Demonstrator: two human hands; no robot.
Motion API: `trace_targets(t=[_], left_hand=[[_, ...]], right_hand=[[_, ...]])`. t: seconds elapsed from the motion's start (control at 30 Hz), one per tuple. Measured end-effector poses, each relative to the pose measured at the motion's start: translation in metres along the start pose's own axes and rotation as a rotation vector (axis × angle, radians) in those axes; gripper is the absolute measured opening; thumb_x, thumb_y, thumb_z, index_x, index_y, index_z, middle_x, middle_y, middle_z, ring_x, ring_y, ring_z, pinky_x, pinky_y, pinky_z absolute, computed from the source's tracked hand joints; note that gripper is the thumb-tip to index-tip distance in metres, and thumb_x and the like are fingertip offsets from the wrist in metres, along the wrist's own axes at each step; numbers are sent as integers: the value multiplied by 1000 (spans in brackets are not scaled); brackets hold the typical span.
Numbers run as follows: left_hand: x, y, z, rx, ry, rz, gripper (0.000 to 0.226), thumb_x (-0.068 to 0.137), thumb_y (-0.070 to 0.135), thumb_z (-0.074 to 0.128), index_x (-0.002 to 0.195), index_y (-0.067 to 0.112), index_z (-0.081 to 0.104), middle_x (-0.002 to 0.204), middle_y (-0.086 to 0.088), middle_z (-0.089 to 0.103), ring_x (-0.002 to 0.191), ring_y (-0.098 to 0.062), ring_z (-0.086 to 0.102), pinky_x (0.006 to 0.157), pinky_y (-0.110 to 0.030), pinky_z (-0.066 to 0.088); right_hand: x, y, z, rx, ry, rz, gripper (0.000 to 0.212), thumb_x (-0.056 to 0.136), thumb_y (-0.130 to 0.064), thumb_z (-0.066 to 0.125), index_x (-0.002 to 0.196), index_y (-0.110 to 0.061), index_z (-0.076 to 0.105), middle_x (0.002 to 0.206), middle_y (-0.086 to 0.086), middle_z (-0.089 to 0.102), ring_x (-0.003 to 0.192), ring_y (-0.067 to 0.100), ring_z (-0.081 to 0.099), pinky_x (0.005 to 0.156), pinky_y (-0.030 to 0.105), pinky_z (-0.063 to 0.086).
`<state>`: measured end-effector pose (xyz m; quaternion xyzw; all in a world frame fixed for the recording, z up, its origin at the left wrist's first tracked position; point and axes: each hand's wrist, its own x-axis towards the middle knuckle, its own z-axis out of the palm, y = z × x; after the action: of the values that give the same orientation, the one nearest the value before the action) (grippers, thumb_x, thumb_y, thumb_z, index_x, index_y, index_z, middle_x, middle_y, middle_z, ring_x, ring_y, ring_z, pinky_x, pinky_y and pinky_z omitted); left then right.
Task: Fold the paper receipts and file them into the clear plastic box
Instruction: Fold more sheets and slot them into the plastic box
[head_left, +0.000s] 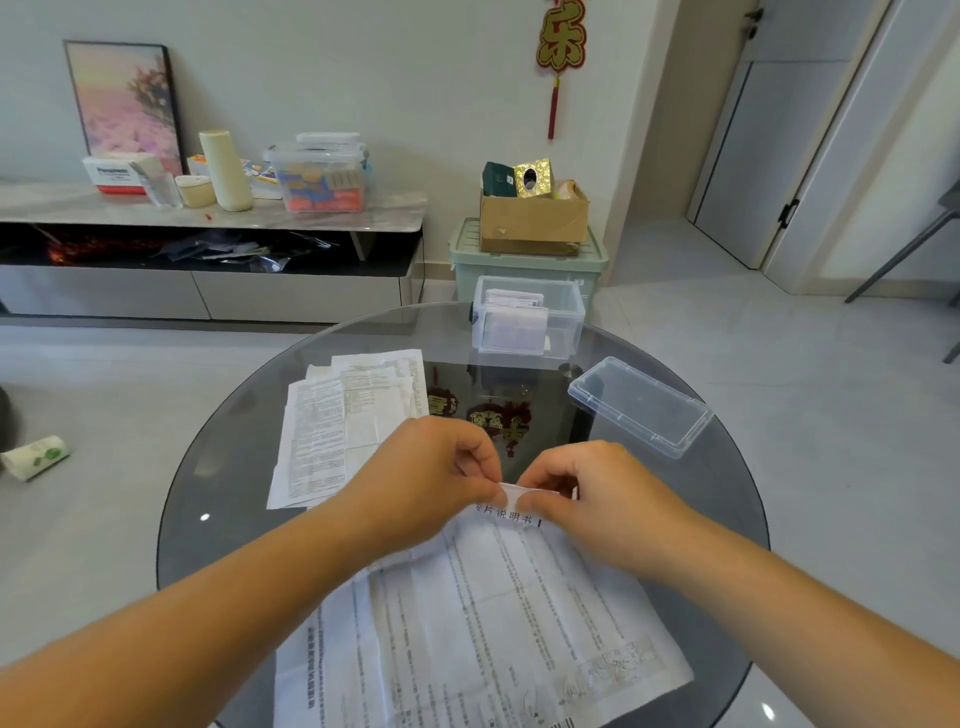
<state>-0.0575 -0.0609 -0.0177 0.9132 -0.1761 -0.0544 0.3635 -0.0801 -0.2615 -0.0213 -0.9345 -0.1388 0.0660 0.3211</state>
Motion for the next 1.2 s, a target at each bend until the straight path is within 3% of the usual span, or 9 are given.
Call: trace_targets(t=[0.1,0.23,0.37,0.47,0.67,0.87,1.03,1.2], left_hand=[[21,7,-10,-1,83,34,9,83,27,80,77,30,73,76,14,69,78,4,61,62,-8,44],[62,9,-23,29,161,104,8,85,35,77,90,32,71,82,16,69,80,1,64,73,-17,51],[115,3,-40,254,158,198,54,88,60,62,131,30,55,121,12,64,107,-5,60,95,-29,52],[159,-4,-47,525,110,232,72,90,69,50,145,23,44,139,2,53,120,-18,54,103,-37,45],[224,-22,-44,902,-2,299,87,88,79,35,153,22,30,155,-1,39,141,-23,37,122,-46,19],[244,-37,-39,993,-48,378,83,89,77,34,151,23,30,153,-3,40,143,-23,34,124,-51,7],[249,-42,-33,953,-29,385,80,87,77,38,147,25,35,149,-7,37,138,-27,36,123,-51,14],[253,-46,-31,942,-21,404,75,87,76,42,143,27,37,147,-1,43,133,-23,40,117,-48,26]], right_hand=[[17,1,-12,39,122,-2,6,90,-37,71,95,-34,73,85,-18,68,79,2,62,67,18,49],[54,4,-38,9,221,-26,4,91,-32,71,87,-34,72,79,-16,67,74,3,62,65,19,46],[109,17,-75,41,348,-27,6,91,-24,72,87,-25,76,78,-12,68,74,7,63,65,21,49],[157,28,-99,84,477,-16,7,90,-23,73,84,-23,76,80,-10,69,78,8,62,67,23,49],[235,50,-108,96,519,4,8,92,-22,70,85,-21,75,77,-9,65,74,9,56,66,26,43],[267,64,-101,-2,473,-9,10,93,-23,68,92,-20,78,84,-7,68,82,11,59,71,28,46],[269,68,-95,-43,454,-9,10,94,-23,67,90,-24,76,83,-8,67,78,7,55,67,25,41],[273,68,-92,-88,462,0,11,94,-24,67,91,-24,77,86,-6,69,84,12,60,72,29,47]])
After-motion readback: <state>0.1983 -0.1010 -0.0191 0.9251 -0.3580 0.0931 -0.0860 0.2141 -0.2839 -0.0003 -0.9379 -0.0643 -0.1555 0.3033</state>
